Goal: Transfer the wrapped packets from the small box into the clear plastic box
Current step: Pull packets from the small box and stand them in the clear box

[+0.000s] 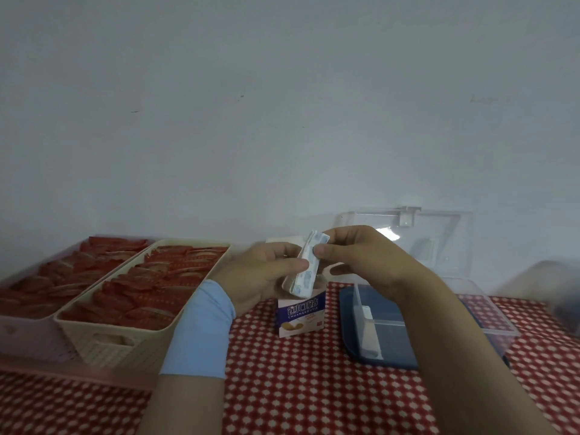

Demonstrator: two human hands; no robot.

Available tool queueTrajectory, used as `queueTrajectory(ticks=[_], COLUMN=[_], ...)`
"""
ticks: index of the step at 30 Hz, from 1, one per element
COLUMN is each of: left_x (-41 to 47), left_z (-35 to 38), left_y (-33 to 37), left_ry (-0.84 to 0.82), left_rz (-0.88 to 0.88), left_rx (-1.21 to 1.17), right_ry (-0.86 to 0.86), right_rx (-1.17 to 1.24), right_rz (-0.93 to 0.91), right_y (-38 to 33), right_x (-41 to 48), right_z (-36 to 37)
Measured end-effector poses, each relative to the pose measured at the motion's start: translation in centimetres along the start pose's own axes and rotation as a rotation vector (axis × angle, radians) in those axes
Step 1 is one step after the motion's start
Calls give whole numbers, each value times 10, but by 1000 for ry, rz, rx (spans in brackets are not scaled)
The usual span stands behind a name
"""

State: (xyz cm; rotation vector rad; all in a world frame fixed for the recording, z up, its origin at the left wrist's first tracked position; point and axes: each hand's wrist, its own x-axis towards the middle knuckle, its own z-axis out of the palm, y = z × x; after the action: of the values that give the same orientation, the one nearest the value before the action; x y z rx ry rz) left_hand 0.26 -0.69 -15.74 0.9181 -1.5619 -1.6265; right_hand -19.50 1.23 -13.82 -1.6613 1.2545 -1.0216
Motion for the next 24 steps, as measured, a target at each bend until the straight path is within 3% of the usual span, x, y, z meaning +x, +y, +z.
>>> queueTrajectory(ticks=[3,5,11,14,24], left_x=[3,4,11,14,23], left_z=[7,18,42,52,91], left_y=[13,19,14,10,2], left_ry=[220,303,347,326,391], left_rz=[75,137,165,180,208], left_rx=[454,556,506,457,506], right_ry=[102,146,175,141,256], right_rx=[6,74,223,191,120], right_rz=[4,-2,52,101,122], right_y=[1,2,7,11,22], right_x=[0,0,-12,-23,-39], right_z=[-2,-2,-15,-25,-42])
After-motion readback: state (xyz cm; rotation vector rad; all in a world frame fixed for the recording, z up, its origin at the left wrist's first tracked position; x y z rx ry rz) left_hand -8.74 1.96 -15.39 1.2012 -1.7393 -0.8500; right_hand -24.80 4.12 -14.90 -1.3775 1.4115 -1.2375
